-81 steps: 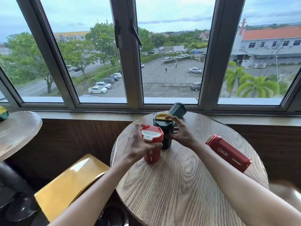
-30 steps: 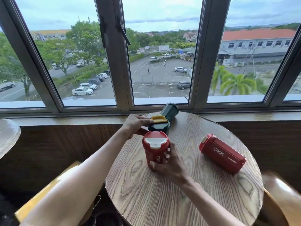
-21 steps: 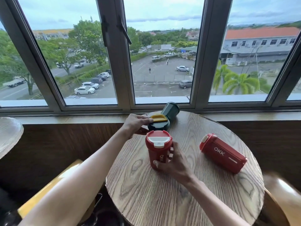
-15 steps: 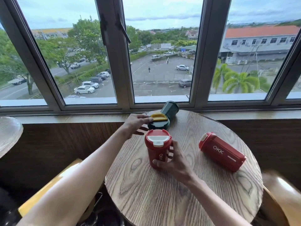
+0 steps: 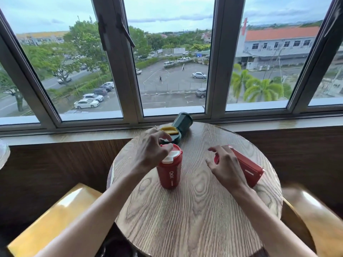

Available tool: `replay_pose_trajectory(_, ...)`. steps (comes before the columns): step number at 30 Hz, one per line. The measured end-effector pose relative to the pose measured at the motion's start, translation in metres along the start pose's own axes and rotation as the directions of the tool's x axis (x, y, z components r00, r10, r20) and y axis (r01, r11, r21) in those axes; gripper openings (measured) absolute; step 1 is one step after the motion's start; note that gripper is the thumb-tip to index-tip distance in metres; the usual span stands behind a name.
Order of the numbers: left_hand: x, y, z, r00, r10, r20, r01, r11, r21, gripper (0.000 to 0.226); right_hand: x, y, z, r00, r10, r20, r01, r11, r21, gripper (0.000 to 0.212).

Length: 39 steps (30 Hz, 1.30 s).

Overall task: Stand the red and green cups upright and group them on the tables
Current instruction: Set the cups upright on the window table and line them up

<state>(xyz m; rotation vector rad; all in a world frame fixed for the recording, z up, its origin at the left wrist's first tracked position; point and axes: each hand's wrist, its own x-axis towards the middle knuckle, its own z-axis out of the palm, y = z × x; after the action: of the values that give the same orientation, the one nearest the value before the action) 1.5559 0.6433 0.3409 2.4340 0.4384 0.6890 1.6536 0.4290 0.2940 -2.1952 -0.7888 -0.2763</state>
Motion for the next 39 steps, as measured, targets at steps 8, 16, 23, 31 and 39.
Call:
replay_pose_trajectory(8,-0.006,0.006,0.003,0.995,-0.084,0.061,0.082,0.996,0.029,0.054,0.028,0.040,-0.015,0.868,0.463,0.182,-0.290,0.768,-0.571,0.107)
replay_pose_trajectory(16,-0.004,0.007,0.002,0.990,-0.114,0.079,0.110,0.993,0.046,0.061,0.027,0.043,-0.011,0.961,0.273,0.044,-0.259,0.944,-0.202,0.079)
replay_pose_trajectory(23,-0.005,0.007,0.002,0.990,-0.113,0.081,0.109,0.993,0.054,0.060,0.024,0.036,0.009,0.973,0.205,0.104,-0.229,0.898,0.376,0.088)
replay_pose_trajectory(31,-0.006,0.004,0.003,0.990,-0.118,0.081,0.115,0.992,0.044,0.059,0.002,0.025,0.033,0.970,0.211,0.125,-0.244,0.805,0.541,0.093)
replay_pose_trajectory(39,-0.009,0.008,0.004,0.989,-0.125,0.074,0.128,0.991,-0.034,0.062,-0.015,0.034,0.030,0.903,0.102,0.417,-0.341,0.761,0.552,0.093)
